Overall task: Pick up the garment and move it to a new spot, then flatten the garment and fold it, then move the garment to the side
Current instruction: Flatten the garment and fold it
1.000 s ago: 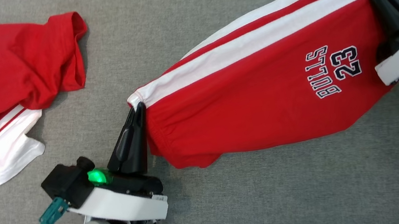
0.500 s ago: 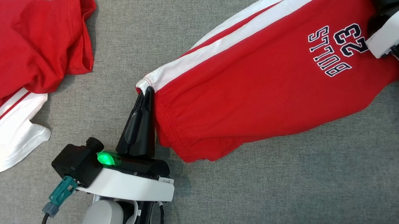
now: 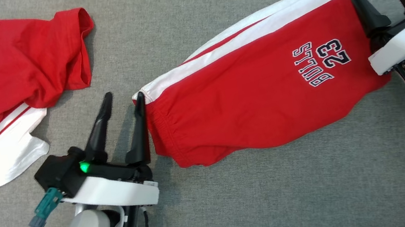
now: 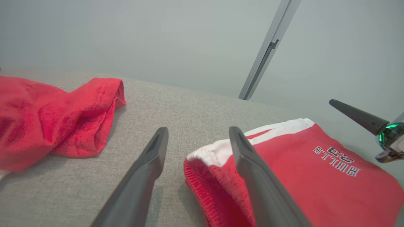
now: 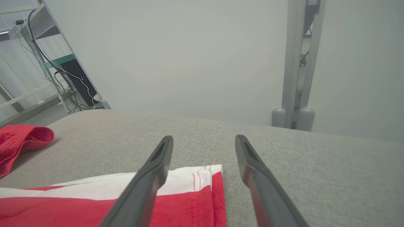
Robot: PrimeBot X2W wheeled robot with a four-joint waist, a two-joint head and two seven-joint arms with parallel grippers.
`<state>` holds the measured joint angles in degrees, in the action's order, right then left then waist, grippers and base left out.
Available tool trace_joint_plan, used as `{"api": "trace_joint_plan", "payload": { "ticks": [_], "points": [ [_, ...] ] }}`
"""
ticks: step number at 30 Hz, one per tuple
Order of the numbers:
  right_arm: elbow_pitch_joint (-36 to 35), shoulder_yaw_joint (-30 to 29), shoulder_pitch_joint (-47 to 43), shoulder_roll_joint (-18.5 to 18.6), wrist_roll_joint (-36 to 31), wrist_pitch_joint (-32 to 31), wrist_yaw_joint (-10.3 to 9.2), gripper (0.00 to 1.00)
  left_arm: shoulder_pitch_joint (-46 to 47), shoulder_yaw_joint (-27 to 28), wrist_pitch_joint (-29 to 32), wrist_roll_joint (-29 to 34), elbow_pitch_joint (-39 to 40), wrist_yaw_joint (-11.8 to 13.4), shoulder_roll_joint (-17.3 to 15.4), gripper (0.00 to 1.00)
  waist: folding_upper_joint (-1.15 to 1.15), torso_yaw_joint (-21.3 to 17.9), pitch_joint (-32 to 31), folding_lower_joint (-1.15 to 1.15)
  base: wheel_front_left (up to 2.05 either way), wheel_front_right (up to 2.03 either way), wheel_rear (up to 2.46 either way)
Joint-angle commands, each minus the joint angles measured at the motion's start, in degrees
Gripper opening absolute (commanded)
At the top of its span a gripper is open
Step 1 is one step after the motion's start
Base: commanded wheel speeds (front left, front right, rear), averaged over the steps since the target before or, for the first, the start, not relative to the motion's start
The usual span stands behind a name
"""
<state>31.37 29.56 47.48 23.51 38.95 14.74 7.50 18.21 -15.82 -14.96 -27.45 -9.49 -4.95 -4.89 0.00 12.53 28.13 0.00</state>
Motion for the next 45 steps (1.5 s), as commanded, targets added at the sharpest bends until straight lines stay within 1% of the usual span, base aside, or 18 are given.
{"api": "trace_joint_plan", "payload": {
  "ticks": [1, 5, 10, 15, 18, 24, 29, 39, 45],
  "points": [
    [-0.67, -1.89, -1.48, -0.29, -2.18, 0.6, -0.01, 1.0, -1.03, 1.41, -0.21, 1.33, 1.03, 0.65, -0.48, 1.0, 0.0, -1.12, -1.49, 0.0, 0.0, 0.0, 0.0],
    [-4.27, -8.3, -6.17, -2.46, -7.98, 0.5, -0.01, 1.0, -2.89, 4.16, -0.21, 3.59, 3.22, 1.46, -0.32, 1.0, 0.0, -2.29, -3.35, 0.0, 0.0, 0.0, 0.0],
    [-8.94, -15.18, -13.68, -5.49, -14.69, 0.47, -0.01, 1.0, -4.55, 6.99, -0.23, 6.19, 4.89, 1.68, -0.75, 1.0, 0.0, -3.67, -5.67, 0.0, 0.0, 0.0, 0.0],
    [-12.15, -19.67, -20.6, -8.03, -19.02, 0.42, -0.01, 1.0, -6.25, 8.83, -0.23, 8.06, 5.32, 1.79, -1.12, 1.0, 0.0, -5.06, -7.55, 0.0, 0.0, 0.0, 0.0],
    [-13.57, -21.43, -24.0, -9.21, -20.13, 0.42, -0.01, 1.0, -7.87, 9.51, -0.23, 8.85, 4.98, 1.58, -1.21, 1.0, 0.0, -5.89, -8.35, 0.0, 0.0, 0.0, 0.0],
    [-16.12, -23.56, -28.3, -10.84, -20.8, -0.08, -0.01, 1.0, -9.8, 10.24, -0.23, 9.01, 4.13, 1.01, -0.87, 1.0, 0.0, -7.06, -9.21, 0.0, 0.0, 0.0, 0.0],
    [-17.25, -24.63, -29.26, -11.52, -20.78, -1.07, -0.01, 1.0, -9.75, 10.64, -0.23, 8.41, 3.36, 0.49, -0.7, 1.0, 0.0, -7.33, -9.48, 0.0, 0.0, 0.0, 0.0],
    [-18.7, -25.27, -29.85, -11.63, -21.22, -1.83, -0.01, 1.0, -9.11, 10.92, -0.23, 9.0, 2.66, 0.01, -0.56, 1.0, 0.0, -7.15, -9.52, 0.0, 0.0, 0.0, 0.0],
    [-18.93, -24.78, -27.6, -10.63, -22.24, -3.65, -0.01, 1.0, -7.69, 10.91, -0.23, 8.83, 2.67, -0.25, -0.28, 1.0, 0.0, -5.84, -7.93, 0.0, 0.0, 0.0, 0.0]
  ]
}}
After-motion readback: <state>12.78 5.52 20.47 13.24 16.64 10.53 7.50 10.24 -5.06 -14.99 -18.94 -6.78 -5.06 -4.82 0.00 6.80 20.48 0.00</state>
